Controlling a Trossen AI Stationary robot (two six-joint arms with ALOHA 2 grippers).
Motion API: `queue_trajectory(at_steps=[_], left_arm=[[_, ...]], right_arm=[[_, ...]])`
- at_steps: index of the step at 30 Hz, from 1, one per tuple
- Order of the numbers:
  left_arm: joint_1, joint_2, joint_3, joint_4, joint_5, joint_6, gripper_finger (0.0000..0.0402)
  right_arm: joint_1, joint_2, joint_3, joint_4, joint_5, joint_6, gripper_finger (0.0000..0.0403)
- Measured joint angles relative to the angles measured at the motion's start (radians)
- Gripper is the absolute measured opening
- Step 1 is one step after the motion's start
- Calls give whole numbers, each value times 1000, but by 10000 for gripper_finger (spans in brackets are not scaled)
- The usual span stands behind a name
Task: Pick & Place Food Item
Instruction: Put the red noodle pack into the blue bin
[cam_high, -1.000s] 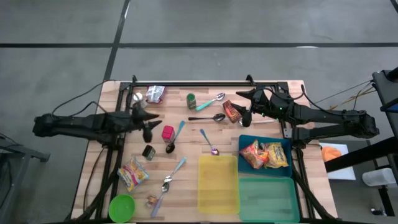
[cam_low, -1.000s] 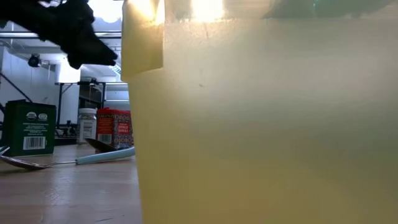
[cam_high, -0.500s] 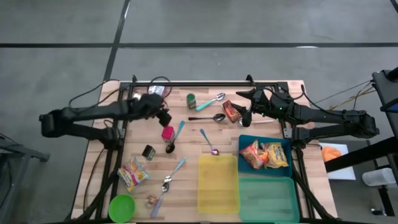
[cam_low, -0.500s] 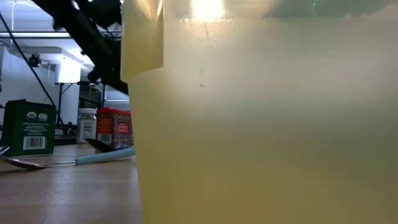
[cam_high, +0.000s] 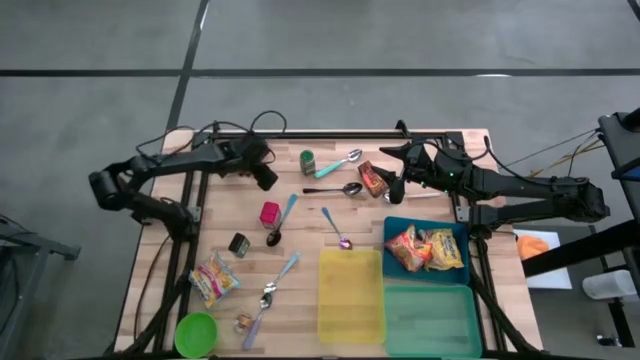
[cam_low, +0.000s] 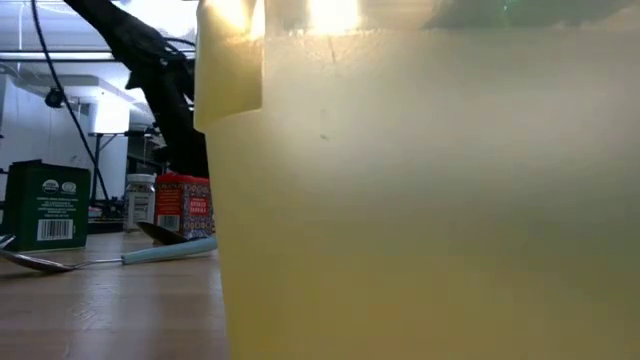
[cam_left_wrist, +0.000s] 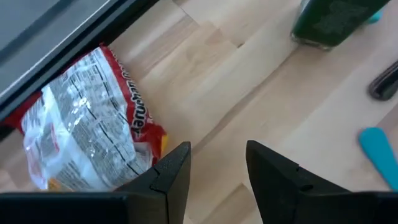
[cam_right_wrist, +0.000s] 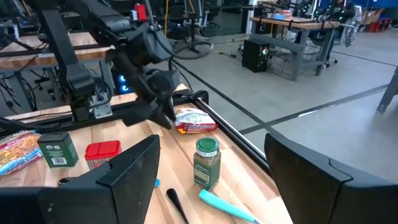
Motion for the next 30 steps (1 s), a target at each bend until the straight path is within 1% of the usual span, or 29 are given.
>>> queue_trajectory(at_steps=[5,8,13,22,30], left_arm=[[0,103,95,-84,-100,15,159],[0,168,128,-101,-153,14,159],[21,245,144,-101,-170,14,159],[71,270,153,-96,-190,35,159],[82,270,151,-92,-199,60,159]], right_arm=[[0,0,0,0,0,1,287],[0,0,0,0,0,-1,287],[0,0,0,0,0,-1,287],[0,0,0,0,0,-1,287],[0,0,0,0,0,0,287]])
